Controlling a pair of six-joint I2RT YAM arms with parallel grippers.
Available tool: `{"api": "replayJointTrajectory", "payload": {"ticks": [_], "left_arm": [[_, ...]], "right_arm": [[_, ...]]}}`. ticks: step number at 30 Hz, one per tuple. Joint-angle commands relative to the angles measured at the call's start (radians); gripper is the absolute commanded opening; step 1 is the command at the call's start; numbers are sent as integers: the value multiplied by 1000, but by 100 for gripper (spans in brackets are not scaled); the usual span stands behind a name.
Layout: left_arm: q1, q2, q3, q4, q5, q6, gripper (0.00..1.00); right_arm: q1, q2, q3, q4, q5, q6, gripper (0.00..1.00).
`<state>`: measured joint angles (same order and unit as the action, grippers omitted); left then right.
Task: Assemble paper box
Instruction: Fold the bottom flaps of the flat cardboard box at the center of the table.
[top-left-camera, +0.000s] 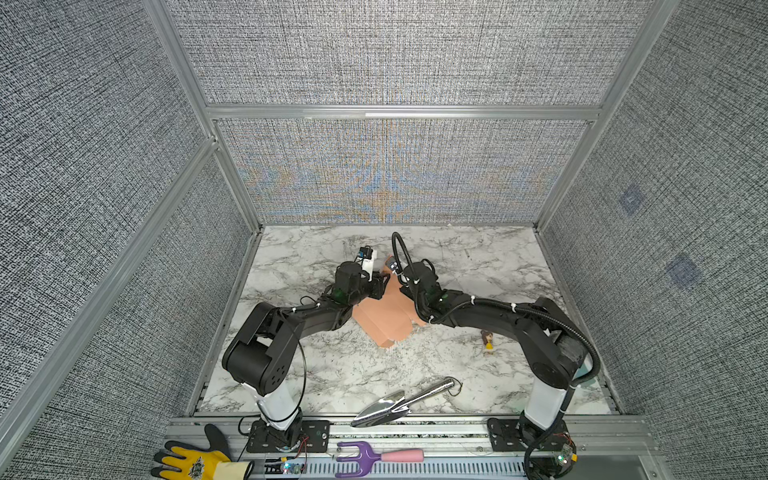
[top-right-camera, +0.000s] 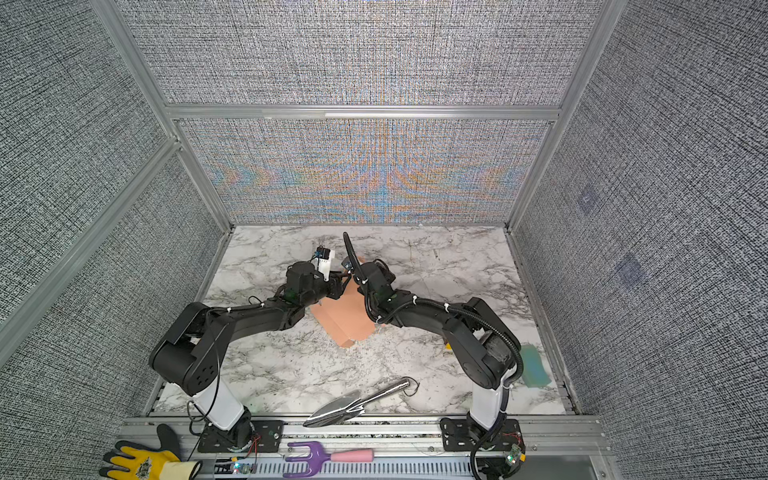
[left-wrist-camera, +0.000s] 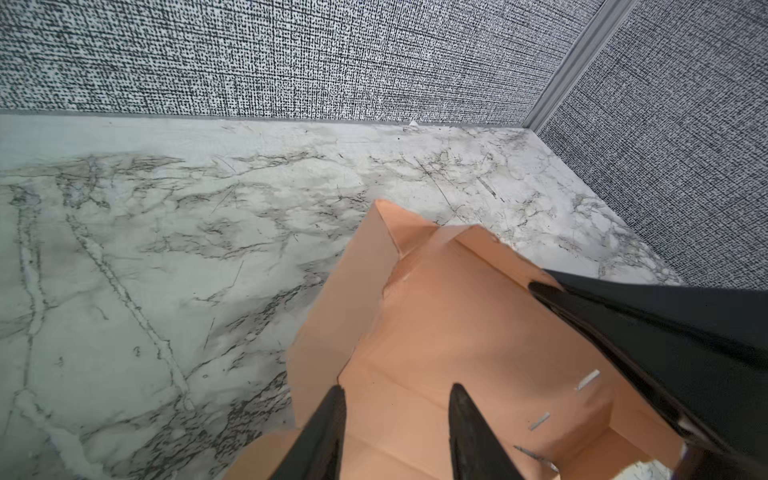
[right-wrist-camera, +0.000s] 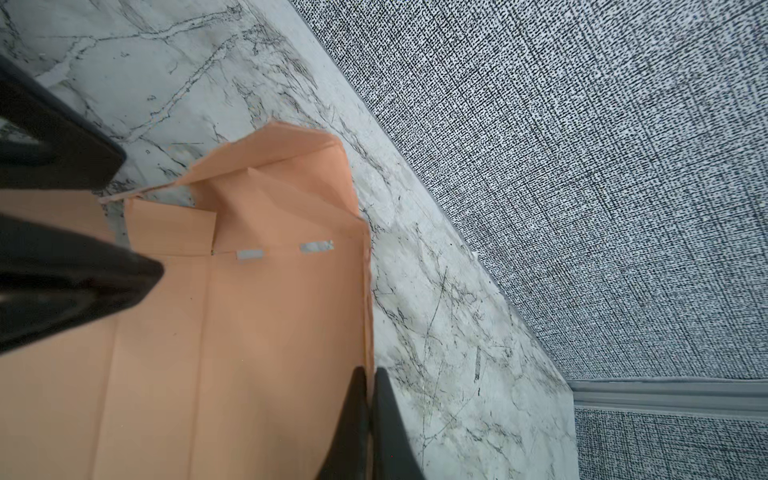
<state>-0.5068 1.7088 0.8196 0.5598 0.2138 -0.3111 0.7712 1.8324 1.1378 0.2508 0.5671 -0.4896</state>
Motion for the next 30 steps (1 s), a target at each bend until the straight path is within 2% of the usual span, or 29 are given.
{"api": "replayJointTrajectory", "payload": {"ticks": [1, 6, 9, 13, 17, 21, 30], "left_arm": [[12, -18, -15, 26, 18, 1, 43], [72, -84, -48, -1, -25, -46, 43], [129, -130, -70, 12, -1, -57, 43], [173, -143, -28, -67, -17, -40, 44], [177, -55, 132, -271, 3, 9, 43], [177, 81, 303, -466, 88, 101, 43], [177, 238, 470, -586, 117, 203, 43]], "right_arm": [[4, -3, 0, 24, 4, -22, 3], [5, -8, -4, 22, 7, -32, 3], [5, -11, -9, 25, 2, -38, 3], [5, -9, -8, 18, -4, -37, 3], [5, -9, -6, 15, -5, -35, 3], [5, -15, -6, 13, -9, -30, 3], [5, -29, -19, 14, -19, -24, 3]]}}
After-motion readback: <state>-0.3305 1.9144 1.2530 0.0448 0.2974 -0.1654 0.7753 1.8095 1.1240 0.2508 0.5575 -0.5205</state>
